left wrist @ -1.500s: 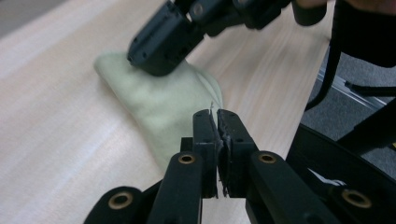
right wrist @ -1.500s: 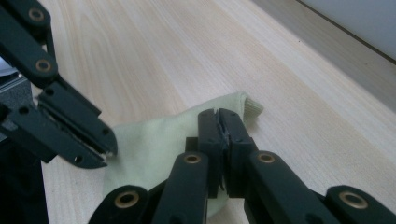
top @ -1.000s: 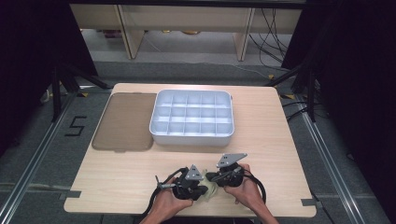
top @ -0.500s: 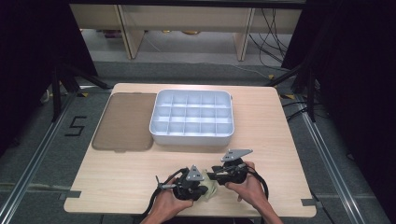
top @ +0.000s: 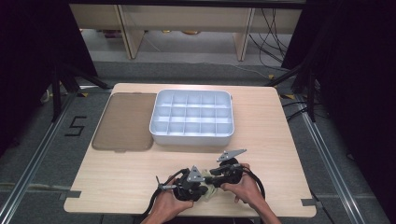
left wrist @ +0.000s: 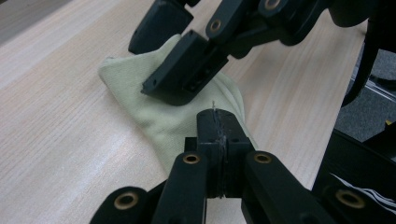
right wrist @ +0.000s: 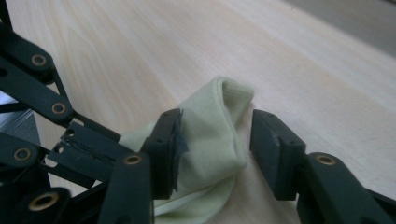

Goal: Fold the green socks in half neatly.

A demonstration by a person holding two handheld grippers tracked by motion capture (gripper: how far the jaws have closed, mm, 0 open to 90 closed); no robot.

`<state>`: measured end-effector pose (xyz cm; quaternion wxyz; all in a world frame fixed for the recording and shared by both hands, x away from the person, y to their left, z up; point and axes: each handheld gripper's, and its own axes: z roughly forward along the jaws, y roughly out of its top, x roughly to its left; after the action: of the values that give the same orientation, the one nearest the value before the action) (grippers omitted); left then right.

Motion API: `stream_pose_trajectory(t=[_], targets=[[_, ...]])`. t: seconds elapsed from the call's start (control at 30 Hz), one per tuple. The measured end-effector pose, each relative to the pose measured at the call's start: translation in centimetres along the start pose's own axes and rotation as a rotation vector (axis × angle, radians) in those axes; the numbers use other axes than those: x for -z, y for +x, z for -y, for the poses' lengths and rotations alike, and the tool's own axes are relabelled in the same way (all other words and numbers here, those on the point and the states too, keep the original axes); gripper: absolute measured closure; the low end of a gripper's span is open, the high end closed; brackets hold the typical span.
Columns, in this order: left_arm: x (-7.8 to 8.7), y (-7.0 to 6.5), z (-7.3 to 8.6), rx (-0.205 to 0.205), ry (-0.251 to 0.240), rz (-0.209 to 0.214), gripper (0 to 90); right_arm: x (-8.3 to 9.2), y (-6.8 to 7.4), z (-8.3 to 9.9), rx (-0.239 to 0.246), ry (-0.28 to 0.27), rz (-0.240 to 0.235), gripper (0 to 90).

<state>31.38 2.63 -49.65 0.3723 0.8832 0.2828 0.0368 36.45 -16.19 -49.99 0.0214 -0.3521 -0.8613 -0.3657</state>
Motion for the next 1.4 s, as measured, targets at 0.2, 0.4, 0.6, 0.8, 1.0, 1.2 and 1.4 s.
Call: stream_pose_trajectory(t=[0.2, 0.4, 0.6, 0.8, 1.0, 1.2, 1.4], targets=[[0.0, 0.0, 0.0, -0.019, -0.005, 0.000, 88.6, -0.3, -0.2, 0.3, -0.025, -0.001, -0.020, 56.8], [0.4, -0.1, 0.0, -0.041, 0.005, -0.001, 86.3, -0.4, -0.1, 0.3, -0.036, 0.002, -0.024, 59.2], [1.0, 0.2, 0.3, 0.035, -0.034, 0.043, 84.1, -0.5, 0.3, 0.3, -0.030, 0.004, -0.011, 62.2], [3.9, 0.4, 0.8, 0.070, -0.086, 0.059, 79.3, -0.6, 0.3, 0.3, -0.037, 0.007, -0.021, 64.9], [6.3, 1.6, 2.2, 0.119, -0.116, 0.032, 70.1, -0.7, 0.2, 0.3, -0.025, 0.001, -0.032, 67.2], [7.0, 2.6, 4.3, 0.142, -0.090, 0.013, 63.2, -0.7, 0.2, 0.5, -0.064, -0.010, -0.034, 70.0], [7.6, 2.5, 6.1, 0.178, -0.082, -0.014, 57.0, -0.6, 0.3, 0.6, -0.056, -0.017, -0.028, 72.0]])
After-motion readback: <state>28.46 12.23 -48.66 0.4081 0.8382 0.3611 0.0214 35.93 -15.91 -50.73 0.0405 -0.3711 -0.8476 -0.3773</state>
